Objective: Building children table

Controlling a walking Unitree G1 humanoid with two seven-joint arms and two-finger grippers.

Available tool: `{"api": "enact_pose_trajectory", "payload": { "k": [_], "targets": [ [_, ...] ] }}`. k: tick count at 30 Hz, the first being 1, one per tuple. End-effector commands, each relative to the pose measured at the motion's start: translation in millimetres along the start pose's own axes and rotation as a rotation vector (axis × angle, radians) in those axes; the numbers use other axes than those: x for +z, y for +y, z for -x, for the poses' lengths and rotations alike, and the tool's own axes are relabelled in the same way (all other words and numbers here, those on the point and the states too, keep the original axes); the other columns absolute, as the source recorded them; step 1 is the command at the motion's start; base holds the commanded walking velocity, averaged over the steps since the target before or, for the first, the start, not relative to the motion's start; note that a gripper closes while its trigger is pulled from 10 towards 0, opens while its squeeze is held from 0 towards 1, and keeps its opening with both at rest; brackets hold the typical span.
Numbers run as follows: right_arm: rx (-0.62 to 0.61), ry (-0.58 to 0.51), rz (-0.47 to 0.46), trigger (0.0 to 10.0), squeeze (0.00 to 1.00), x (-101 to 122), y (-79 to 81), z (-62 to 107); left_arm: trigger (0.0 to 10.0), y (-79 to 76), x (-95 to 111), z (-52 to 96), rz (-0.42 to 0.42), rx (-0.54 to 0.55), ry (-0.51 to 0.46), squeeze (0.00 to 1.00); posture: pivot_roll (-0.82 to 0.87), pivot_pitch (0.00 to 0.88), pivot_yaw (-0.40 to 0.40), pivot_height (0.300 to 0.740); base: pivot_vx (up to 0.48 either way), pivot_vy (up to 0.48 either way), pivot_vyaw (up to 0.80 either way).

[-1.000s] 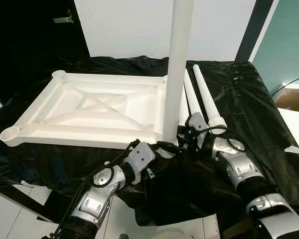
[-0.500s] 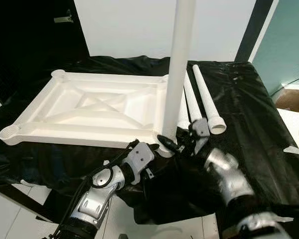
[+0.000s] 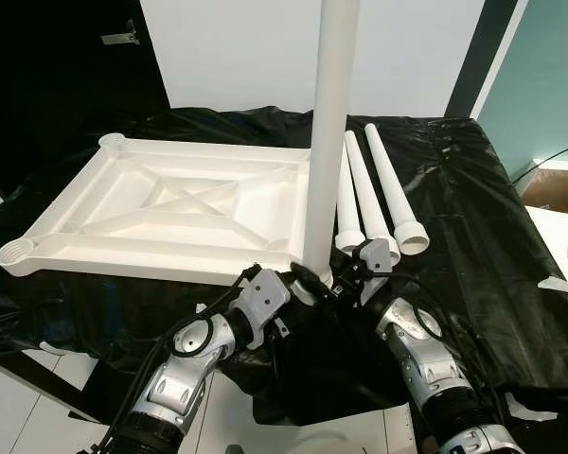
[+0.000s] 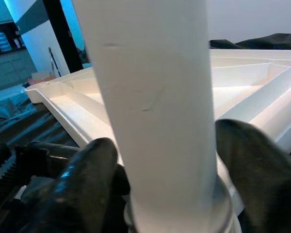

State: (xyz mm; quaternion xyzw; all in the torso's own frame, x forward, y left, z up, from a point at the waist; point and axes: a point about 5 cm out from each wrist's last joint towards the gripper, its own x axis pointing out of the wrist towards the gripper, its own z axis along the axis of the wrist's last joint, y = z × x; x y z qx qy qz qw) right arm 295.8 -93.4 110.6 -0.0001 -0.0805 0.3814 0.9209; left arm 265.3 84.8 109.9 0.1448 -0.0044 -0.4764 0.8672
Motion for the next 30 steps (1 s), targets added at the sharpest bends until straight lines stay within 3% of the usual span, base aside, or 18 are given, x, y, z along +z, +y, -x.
{"api": "enact_pose_trajectory", "payload": {
  "k": [1, 2, 8, 9, 10, 11, 12, 17, 26, 28, 30],
  "targets": [
    [0.045, 0.015, 0.018, 10.0, 1.00, 1.7, 1.3, -3.2, 10.0, -0.1, -2.2, -0.2, -0.004, 0.003, 0.015, 0.00, 0.13, 0.000, -0.002, 0.740, 0.000, 0.000, 0.00],
    [0.106, 0.040, 0.039, 10.0, 0.00, 2.6, -1.8, -3.6, 10.0, -0.6, -2.6, 0.0, -0.002, 0.003, 0.016, 0.00, 0.13, 0.000, 0.000, 0.740, 0.000, 0.000, 0.00],
    [0.136, 0.050, 0.045, 10.0, 0.00, 3.0, -3.7, -4.0, 10.0, -0.8, -2.8, 0.0, -0.002, 0.003, 0.016, 0.00, 0.13, 0.000, 0.000, 0.740, 0.000, 0.000, 0.00],
    [0.191, 0.070, 0.068, 10.0, 0.00, 5.6, -10.8, -5.6, 10.0, -0.7, -2.5, -0.5, -0.002, 0.003, 0.015, 0.00, 0.13, 0.000, 0.000, 0.740, 0.000, 0.000, 0.00],
    [0.243, 0.095, 0.090, 2.9, 0.00, 9.0, -19.2, -7.4, 10.0, -0.7, -2.2, -0.7, -0.002, 0.003, 0.014, 0.00, 0.13, 0.000, 0.000, 0.740, 0.000, 0.000, 0.00],
    [0.277, 0.112, 0.104, 2.9, 0.00, 11.9, -25.4, -8.4, 10.0, -0.7, -2.0, -0.9, -0.003, 0.003, 0.014, 0.00, 0.14, 0.000, -0.001, 0.740, 0.000, 0.000, 0.00],
    [0.322, 0.134, 0.113, 0.0, 0.00, 14.4, -30.0, -8.2, 10.0, -0.8, -1.9, -0.6, -0.002, 0.004, 0.014, 0.00, 0.14, 0.000, -0.001, 0.740, 0.000, 0.000, 0.00],
    [0.407, 0.198, 0.130, 0.0, 0.00, 16.3, -36.9, -4.4, 10.0, -1.2, -2.5, 1.4, -0.001, 0.008, 0.016, 0.00, 0.14, 0.000, -0.003, 0.740, 0.000, 0.000, 0.00],
    [0.409, 0.253, 0.124, 0.0, 0.00, 12.1, -40.2, 0.4, 10.0, -2.5, -3.0, 2.7, 0.003, 0.012, 0.018, 0.00, 0.14, 0.000, -0.004, 0.740, 0.000, 0.000, 0.00],
    [0.228, 0.100, 0.072, 0.0, 0.00, 4.7, -18.3, -1.0, 10.0, -2.4, -2.9, 2.7, 0.004, 0.011, 0.017, 0.00, 0.14, 0.000, -0.003, 0.740, 0.000, 0.000, 0.00],
    [0.168, 0.052, 0.069, 0.0, 0.00, 4.9, -13.6, -1.3, 10.0, -2.1, -2.9, 2.6, 0.004, 0.012, 0.017, 0.00, 0.14, 0.000, -0.003, 0.740, 0.000, 0.000, 0.00]
  ]
}}
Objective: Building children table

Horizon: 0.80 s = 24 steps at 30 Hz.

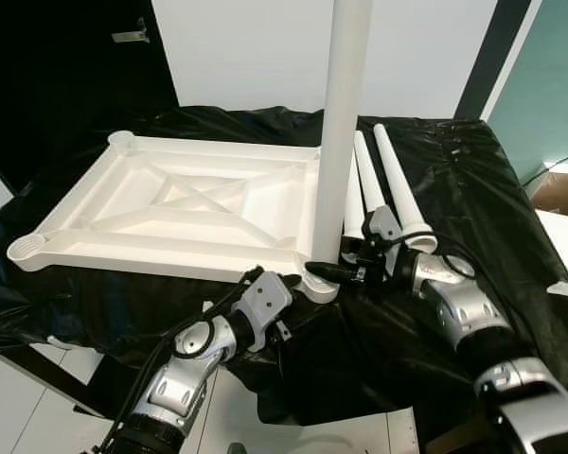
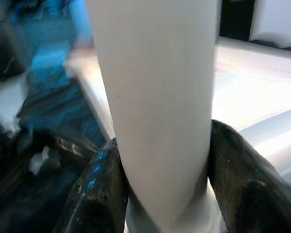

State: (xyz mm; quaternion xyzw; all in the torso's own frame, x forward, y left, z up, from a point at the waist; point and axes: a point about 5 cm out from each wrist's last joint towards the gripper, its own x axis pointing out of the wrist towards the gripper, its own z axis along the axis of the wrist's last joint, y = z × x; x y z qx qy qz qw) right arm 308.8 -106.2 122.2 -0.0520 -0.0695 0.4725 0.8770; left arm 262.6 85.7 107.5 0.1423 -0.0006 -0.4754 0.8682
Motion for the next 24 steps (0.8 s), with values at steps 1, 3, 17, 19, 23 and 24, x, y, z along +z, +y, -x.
{"api": "enact_pose_trajectory", "payload": {
  "k": [1, 3, 17, 19, 23, 24],
  "targets": [
    [-0.096, -0.041, -0.013, 0.0, 0.00, -4.0, 8.6, -1.4, 10.0, 0.4, -0.8, 0.4, -0.005, 0.010, 0.012, 0.00, 0.14, 0.000, -0.003, 0.740, 0.000, 0.000, 0.00],
    [-0.158, -0.088, -0.025, 0.0, 0.00, -2.9, 12.5, -1.2, 10.0, 0.5, -0.8, -0.1, -0.005, 0.009, 0.012, 0.00, 0.14, 0.000, -0.001, 0.740, 0.000, 0.000, 0.00],
    [-0.378, -0.086, -0.006, 10.0, 0.00, -5.0, 1.6, 11.7, 10.0, 1.1, 0.0, -0.7, -0.009, -0.005, 0.010, 0.00, 0.12, 0.000, 0.009, 0.740, 0.000, 0.000, 0.00],
    [-0.379, -0.071, -0.004, 10.0, 0.00, -5.4, -1.1, 13.1, 10.0, 0.9, -0.3, 0.1, -0.008, -0.004, 0.012, 0.00, 0.12, 0.000, 0.009, 0.740, 0.000, 0.000, 0.00],
    [-0.391, -0.071, 0.009, 10.0, 1.00, 0.0, -11.2, 16.3, 10.0, 1.7, -2.4, 7.5, -0.010, 0.006, 0.023, 0.00, 0.13, 0.000, 0.008, 0.740, 0.000, 0.000, 0.00],
    [-0.388, -0.064, 0.021, 10.0, 1.00, 1.1, -12.5, 15.9, 10.0, 2.4, -2.8, 9.1, -0.010, 0.010, 0.026, 0.00, 0.13, 0.000, 0.008, 0.740, 0.000, 0.000, 0.00]
  ]
}}
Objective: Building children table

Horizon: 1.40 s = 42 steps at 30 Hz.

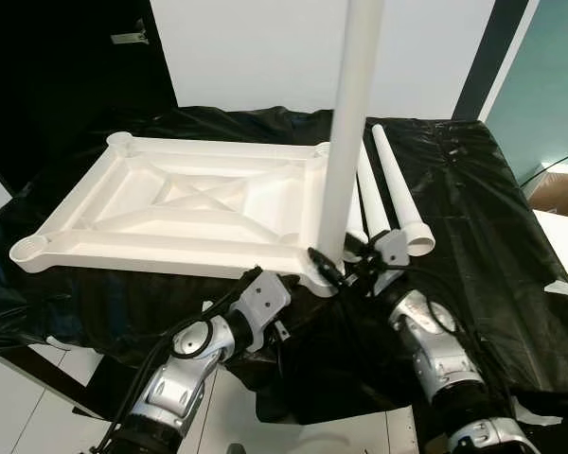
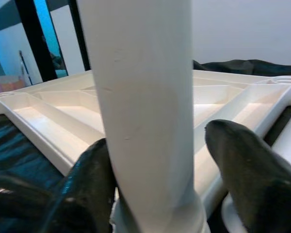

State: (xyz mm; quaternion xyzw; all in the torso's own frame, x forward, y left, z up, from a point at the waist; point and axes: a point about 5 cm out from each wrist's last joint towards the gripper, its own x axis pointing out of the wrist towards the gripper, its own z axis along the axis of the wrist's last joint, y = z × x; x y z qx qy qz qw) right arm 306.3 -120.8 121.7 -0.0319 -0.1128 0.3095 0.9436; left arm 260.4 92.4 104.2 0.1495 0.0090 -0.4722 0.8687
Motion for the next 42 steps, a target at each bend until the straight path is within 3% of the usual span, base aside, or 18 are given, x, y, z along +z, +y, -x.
{"api": "enact_pose_trajectory", "payload": {
  "k": [1, 2, 3, 6, 9, 12, 13, 14, 17, 18, 25, 29, 34, 37, 42],
  "targets": [
    [-0.028, 0.009, 0.010, 10.0, 1.00, 2.0, -7.5, -0.7, 10.0, 2.0, 1.4, 3.8, -0.007, 0.010, 0.003, 0.00, 0.13, 0.000, 0.008, 0.740, 0.000, 0.000, 0.00],
    [-0.028, 0.009, 0.010, 10.0, 1.00, 2.0, -7.5, -0.7, 10.0, 2.0, 1.4, 3.8, -0.007, 0.010, 0.003, 0.00, 0.13, 0.000, 0.008, 0.740, 0.000, 0.000, 0.00],
    [-0.004, 0.015, 0.017, 10.0, 0.00, 3.0, -7.5, -2.0, 10.0, 2.6, 0.8, 5.2, -0.008, 0.013, 0.007, 0.00, 0.13, 0.000, 0.008, 0.740, 0.000, 0.000, 0.00],
    [0.168, 0.050, 0.024, 10.0, 0.00, 5.7, -4.6, -8.4, 10.0, 4.1, 0.3, 7.5, -0.011, 0.020, 0.012, 0.00, 0.13, 0.000, 0.007, 0.740, 0.000, 0.000, 0.00],
    [0.223, 0.068, 0.021, 10.0, 0.00, 5.5, -3.5, -10.6, 10.0, 4.5, 0.4, 7.3, -0.012, 0.021, 0.012, 0.00, 0.13, 0.000, 0.008, 0.740, 0.000, 0.000, 0.00],
    [0.360, 0.127, 0.037, 10.0, 0.00, 2.0, -1.6, -14.3, 10.0, 5.1, 1.7, 6.1, -0.015, 0.021, 0.009, 0.00, 0.13, 0.000, 0.008, 0.740, 0.000, 0.000, 0.00],
    [0.393, 0.148, 0.043, 8.0, 0.00, 0.3, -2.5, -15.3, 10.0, 5.3, 2.2, 5.7, -0.016, 0.021, 0.008, 0.00, 0.13, 0.000, 0.008, 0.740, 0.000, 0.000, 0.00],
    [0.434, 0.174, 0.050, 2.6, 0.00, -1.8, -5.8, -16.6, 10.0, 5.9, 2.9, 5.2, -0.018, 0.022, 0.006, 0.00, 0.14, 0.000, 0.008, 0.740, 0.000, 0.000, 0.00],
    [0.444, 0.181, 0.050, 2.6, 0.00, -2.2, -7.0, -16.9, 10.0, 6.1, 3.1, 5.1, -0.019, 0.022, 0.005, 0.00, 0.14, 0.000, 0.008, 0.740, 0.000, 0.000, 0.00],
    [0.454, 0.200, 0.059, 0.0, 0.00, -2.6, -12.1, -17.3, 10.0, 6.6, 3.4, 5.5, -0.020, 0.025, 0.005, 0.00, 0.14, 0.000, 0.008, 0.740, 0.000, 0.000, 0.00],
    [0.380, 0.176, 0.012, 0.0, 0.00, -0.6, -20.6, -14.7, 10.0, 5.3, 2.0, 8.5, -0.016, 0.036, 0.009, 0.00, 0.16, 0.000, -0.004, 0.740, 0.000, 0.000, 0.00],
    [0.150, 0.058, -0.027, 0.0, 0.00, -3.6, -11.2, -7.5, 10.0, 4.8, 1.2, 10.0, -0.010, 0.045, 0.010, 0.00, 0.16, 0.000, -0.012, 0.740, 0.000, 0.000, 0.00],
    [0.040, 0.028, -0.048, 0.0, 0.00, -7.8, -5.9, -2.9, 10.0, 4.9, 1.1, 10.2, -0.004, 0.049, 0.006, 0.00, 0.16, 0.000, -0.010, 0.740, 0.000, 0.000, 0.00],
    [-0.118, -0.006, -0.035, 0.0, 0.00, -11.4, -0.6, 1.7, 10.0, 5.8, 1.5, 8.4, -0.004, 0.040, 0.004, 0.00, 0.14, 0.000, 0.005, 0.740, 0.000, 0.000, 0.00],
    [-0.146, 0.004, -0.033, 0.0, 0.00, -13.5, 2.2, 1.5, 10.0, 6.6, 1.9, 6.8, -0.009, 0.033, 0.005, 0.00, 0.14, 0.000, 0.007, 0.740, 0.000, 0.000, 0.00]
  ]
}}
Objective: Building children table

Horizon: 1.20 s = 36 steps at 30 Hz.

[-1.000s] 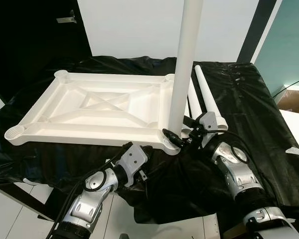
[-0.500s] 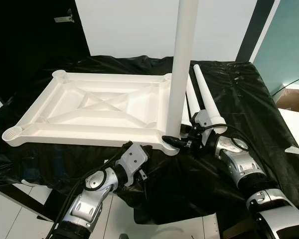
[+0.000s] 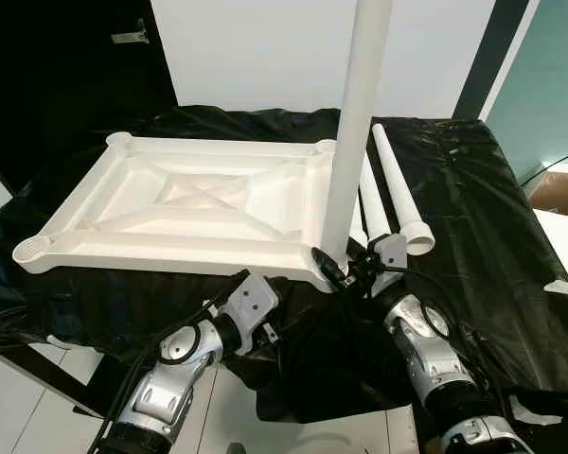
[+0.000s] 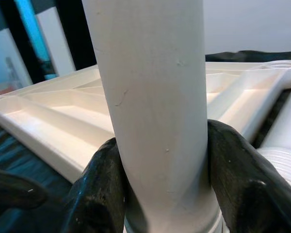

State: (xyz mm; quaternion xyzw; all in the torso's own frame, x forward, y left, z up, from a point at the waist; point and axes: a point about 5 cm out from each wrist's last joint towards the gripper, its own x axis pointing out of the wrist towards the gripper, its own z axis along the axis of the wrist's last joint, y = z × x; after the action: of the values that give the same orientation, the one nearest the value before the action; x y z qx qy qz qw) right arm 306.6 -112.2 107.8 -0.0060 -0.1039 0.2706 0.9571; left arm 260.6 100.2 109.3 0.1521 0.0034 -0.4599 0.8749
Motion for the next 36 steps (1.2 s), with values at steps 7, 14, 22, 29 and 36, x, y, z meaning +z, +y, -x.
{"api": "enact_pose_trajectory", "payload": {
  "k": [7, 14, 22, 29, 36],
  "targets": [
    [0.030, 0.030, 0.020, 10.0, 0.20, 1.6, -6.8, -1.5, 10.0, 0.8, 0.1, -2.4, -0.004, -0.002, 0.005, 0.00, 0.14, 0.000, 0.004, 0.740, 0.000, 0.000, 0.00],
    [0.286, 0.103, 0.091, 10.0, 0.00, 12.5, -18.6, -16.9, 10.0, -1.2, -0.3, -2.8, 0.000, -0.004, 0.005, 0.00, 0.15, 0.000, 0.000, 0.740, 0.000, 0.000, 0.00],
    [0.487, 0.156, 0.161, 0.0, 0.00, 20.8, -22.0, -27.0, 10.0, 0.1, -0.2, -1.9, -0.002, 0.000, 0.007, 0.00, 0.16, 0.000, 0.003, 0.740, 0.000, 0.000, 0.00],
    [0.602, 0.238, 0.181, 0.0, 0.00, 19.5, -26.2, -25.7, 10.0, 0.4, 0.1, -0.9, -0.004, 0.000, 0.008, 0.00, 0.16, 0.000, 0.004, 0.740, 0.000, 0.000, 0.00],
    [0.646, 0.349, 0.180, 0.0, 0.00, 10.8, -35.3, -15.6, 10.0, -1.4, 0.5, -0.3, -0.002, 0.001, 0.008, 0.00, 0.16, 0.000, 0.007, 0.740, 0.000, 0.000, 0.00]
  ]
}}
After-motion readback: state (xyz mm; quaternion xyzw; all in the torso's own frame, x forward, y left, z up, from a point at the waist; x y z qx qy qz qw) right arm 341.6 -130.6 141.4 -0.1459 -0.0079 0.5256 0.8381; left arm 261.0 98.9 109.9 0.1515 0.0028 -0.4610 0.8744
